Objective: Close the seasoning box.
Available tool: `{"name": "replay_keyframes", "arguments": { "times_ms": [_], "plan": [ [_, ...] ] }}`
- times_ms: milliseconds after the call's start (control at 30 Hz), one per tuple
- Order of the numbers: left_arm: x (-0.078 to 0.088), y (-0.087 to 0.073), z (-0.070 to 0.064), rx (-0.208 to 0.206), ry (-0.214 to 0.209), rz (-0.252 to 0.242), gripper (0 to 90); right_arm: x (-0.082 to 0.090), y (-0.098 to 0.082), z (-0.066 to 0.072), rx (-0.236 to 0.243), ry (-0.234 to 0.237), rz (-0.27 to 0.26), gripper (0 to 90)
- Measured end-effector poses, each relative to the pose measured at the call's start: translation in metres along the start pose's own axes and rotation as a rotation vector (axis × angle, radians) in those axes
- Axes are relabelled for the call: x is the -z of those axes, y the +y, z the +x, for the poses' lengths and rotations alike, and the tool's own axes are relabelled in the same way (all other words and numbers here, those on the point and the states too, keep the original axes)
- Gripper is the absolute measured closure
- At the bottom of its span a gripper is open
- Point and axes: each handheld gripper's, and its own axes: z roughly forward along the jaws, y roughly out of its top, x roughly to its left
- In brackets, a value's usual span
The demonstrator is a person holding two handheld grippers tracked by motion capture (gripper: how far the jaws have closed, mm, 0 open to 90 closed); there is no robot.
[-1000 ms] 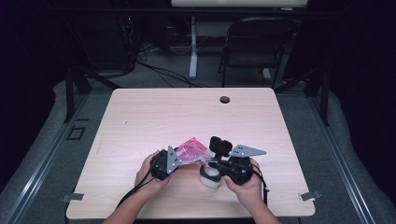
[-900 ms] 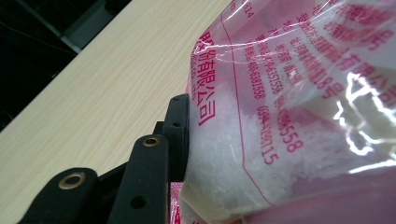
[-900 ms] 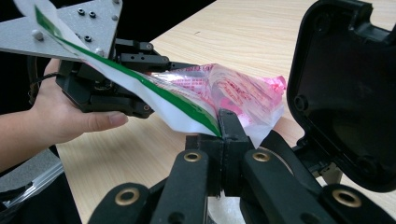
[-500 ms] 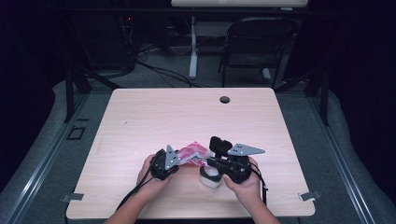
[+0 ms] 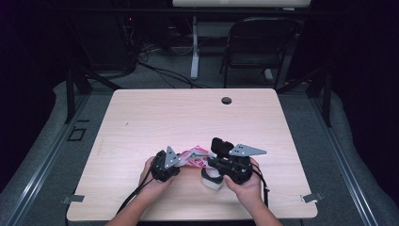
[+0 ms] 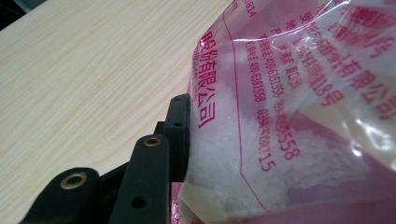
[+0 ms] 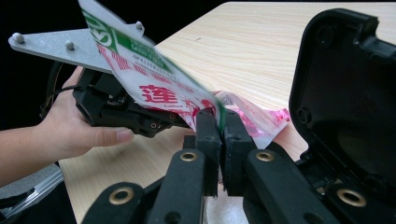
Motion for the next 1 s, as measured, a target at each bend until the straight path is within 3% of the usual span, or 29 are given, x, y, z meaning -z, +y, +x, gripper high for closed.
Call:
{"name": "replay_keyframes", "arguments": {
  "times_ms": [333,600,833,1000],
  "plan": [
    [0.0,-0.001,0.006,0.062,-0.053,-0.002,69.2,0.0,-0.001,0.0,0.012,-0.007,-0.001,76.7],
    [-0.001,-0.004,0.012,0.106,-0.075,-0.002,69.3,0.002,-0.001,-0.001,0.013,-0.016,-0.019,71.9],
    [-0.001,-0.004,0.015,0.134,-0.088,-0.006,69.3,0.005,-0.001,-0.002,0.009,-0.026,-0.067,67.2],
    [0.001,-0.005,0.018,0.151,-0.087,-0.013,69.4,0.007,-0.002,-0.003,0.009,-0.024,-0.065,66.4]
  ]
}}
